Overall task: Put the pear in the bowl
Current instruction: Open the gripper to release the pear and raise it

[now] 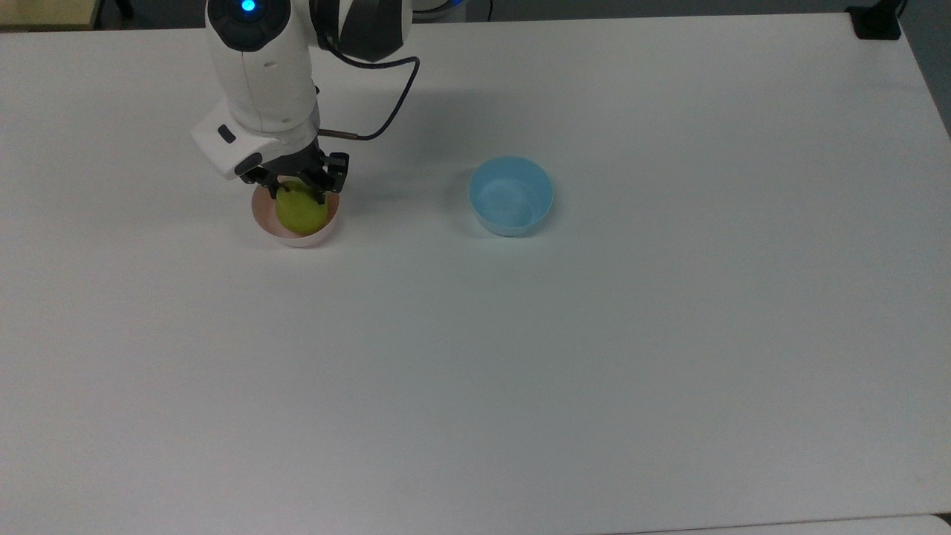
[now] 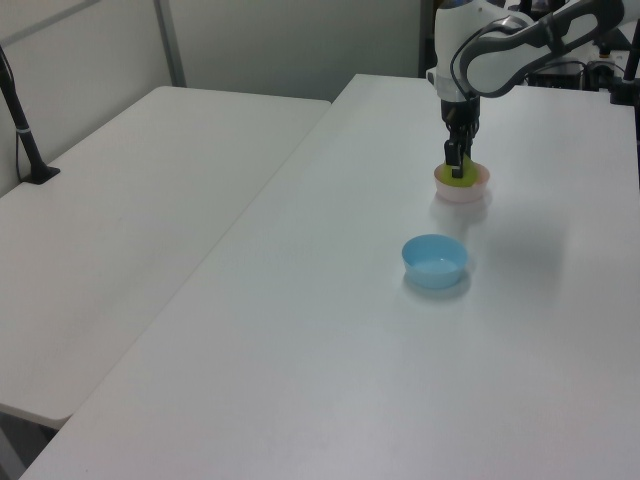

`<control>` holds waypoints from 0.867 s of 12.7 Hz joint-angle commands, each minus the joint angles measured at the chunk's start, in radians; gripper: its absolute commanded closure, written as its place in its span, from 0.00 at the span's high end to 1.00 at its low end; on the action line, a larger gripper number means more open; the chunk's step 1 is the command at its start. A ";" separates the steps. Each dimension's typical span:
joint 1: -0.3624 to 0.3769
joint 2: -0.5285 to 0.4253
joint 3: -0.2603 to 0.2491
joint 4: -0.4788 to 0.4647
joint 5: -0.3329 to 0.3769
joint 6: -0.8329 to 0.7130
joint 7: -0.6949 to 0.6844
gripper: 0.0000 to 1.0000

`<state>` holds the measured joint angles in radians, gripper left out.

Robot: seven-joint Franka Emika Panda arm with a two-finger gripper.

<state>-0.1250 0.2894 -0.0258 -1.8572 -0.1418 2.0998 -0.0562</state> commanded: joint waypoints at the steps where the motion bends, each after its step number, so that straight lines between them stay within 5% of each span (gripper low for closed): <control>1: 0.005 -0.003 -0.008 -0.014 -0.013 0.031 0.018 0.59; 2: 0.004 -0.004 -0.008 -0.011 -0.013 0.029 0.018 0.88; 3: 0.007 -0.009 -0.008 -0.007 -0.013 0.020 0.019 1.00; 7: 0.016 -0.061 -0.008 0.041 -0.012 -0.094 0.021 1.00; 11: 0.135 -0.121 -0.006 0.144 -0.002 -0.244 0.135 1.00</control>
<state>-0.0647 0.2157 -0.0243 -1.7379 -0.1417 1.9115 -0.0308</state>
